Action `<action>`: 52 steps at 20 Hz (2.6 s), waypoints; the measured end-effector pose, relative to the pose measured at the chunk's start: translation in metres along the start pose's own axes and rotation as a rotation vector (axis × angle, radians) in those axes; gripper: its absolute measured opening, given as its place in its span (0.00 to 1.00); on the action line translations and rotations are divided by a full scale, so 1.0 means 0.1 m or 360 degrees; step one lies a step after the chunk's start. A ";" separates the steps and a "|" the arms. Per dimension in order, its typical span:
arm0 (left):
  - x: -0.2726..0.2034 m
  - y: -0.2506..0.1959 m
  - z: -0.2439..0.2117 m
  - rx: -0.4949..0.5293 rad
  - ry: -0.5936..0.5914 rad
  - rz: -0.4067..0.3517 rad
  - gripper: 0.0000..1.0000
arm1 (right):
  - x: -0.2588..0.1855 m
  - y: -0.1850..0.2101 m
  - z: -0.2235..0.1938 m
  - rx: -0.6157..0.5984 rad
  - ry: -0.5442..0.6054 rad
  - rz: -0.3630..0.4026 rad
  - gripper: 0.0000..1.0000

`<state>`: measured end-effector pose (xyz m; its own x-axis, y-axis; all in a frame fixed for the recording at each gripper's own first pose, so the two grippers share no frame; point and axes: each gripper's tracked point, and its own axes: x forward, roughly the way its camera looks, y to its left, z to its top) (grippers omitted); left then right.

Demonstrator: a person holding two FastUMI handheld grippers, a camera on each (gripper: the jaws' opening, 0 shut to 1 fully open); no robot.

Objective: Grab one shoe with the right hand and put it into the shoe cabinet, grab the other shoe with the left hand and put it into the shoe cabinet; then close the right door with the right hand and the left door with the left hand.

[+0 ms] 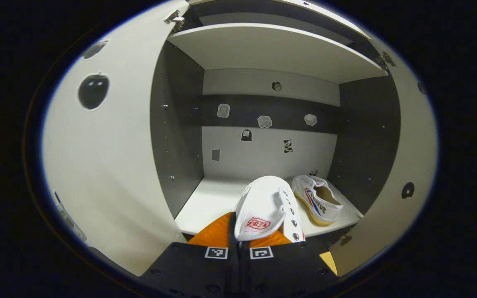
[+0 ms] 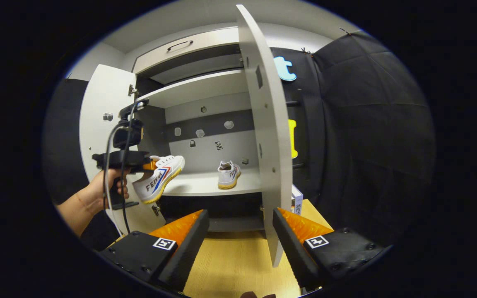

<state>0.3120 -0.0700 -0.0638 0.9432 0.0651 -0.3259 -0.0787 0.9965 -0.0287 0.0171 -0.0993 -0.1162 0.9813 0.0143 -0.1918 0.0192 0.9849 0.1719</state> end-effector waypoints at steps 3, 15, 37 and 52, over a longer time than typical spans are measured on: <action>0.54 0.04 0.11 0.0027 0.0069 0.0102 0.05 | 0.00 -0.22 0.01 0.0021 -0.0003 -0.0030 0.98; 1.51 0.12 -0.34 0.0082 0.0350 0.0311 0.05 | -0.09 -0.51 0.00 -0.0003 0.0008 -0.0008 0.98; 0.61 -0.04 -0.06 0.0230 0.0039 0.0140 0.85 | -0.25 -0.48 0.11 0.0058 -0.0041 -0.0029 0.98; -1.48 -0.19 0.30 0.0073 -0.0380 -0.0112 0.97 | 0.13 -1.51 1.07 0.0035 -0.0171 -0.0250 0.98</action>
<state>0.1831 -0.0969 0.0130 0.9958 0.0006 -0.0919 -0.0005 1.0000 0.0015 0.0474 -0.2661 -0.0416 0.9806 -0.1592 -0.1141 0.1771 0.9696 0.1691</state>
